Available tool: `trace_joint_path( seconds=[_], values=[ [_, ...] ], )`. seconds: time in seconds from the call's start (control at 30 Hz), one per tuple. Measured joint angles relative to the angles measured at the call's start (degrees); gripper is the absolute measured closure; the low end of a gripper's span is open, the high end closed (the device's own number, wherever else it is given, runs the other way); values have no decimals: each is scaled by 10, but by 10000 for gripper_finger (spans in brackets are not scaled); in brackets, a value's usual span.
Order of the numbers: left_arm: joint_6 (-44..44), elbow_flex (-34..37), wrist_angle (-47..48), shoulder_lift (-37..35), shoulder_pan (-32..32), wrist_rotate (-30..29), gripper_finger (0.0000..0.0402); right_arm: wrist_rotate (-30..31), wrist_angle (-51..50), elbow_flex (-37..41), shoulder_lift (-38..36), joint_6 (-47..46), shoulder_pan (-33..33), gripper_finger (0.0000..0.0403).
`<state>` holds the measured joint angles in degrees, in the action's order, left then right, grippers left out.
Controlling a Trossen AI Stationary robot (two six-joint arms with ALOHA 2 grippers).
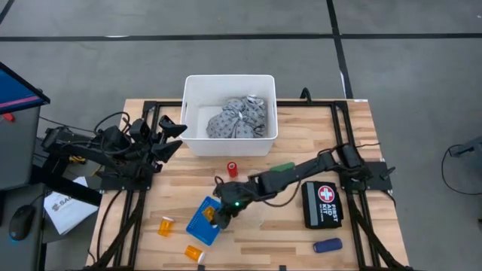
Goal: Pick & Place Medicine items
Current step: Put the top right yellow bottle into the blue bin
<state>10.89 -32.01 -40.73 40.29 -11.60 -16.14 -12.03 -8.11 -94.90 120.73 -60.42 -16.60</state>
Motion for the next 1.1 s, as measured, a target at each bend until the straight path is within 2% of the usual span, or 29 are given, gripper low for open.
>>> trace_joint_path(
  seconds=[0.13,0.6,1.1],
  values=[
    [-1,0,0,0,0,0,142,11,-41,-8,0,11,9,220],
    [-1,0,0,0,0,1,142,4,-54,-9,23,26,15,219],
    [-1,0,0,0,0,4,142,16,-55,-9,23,35,22,183]
  ],
)
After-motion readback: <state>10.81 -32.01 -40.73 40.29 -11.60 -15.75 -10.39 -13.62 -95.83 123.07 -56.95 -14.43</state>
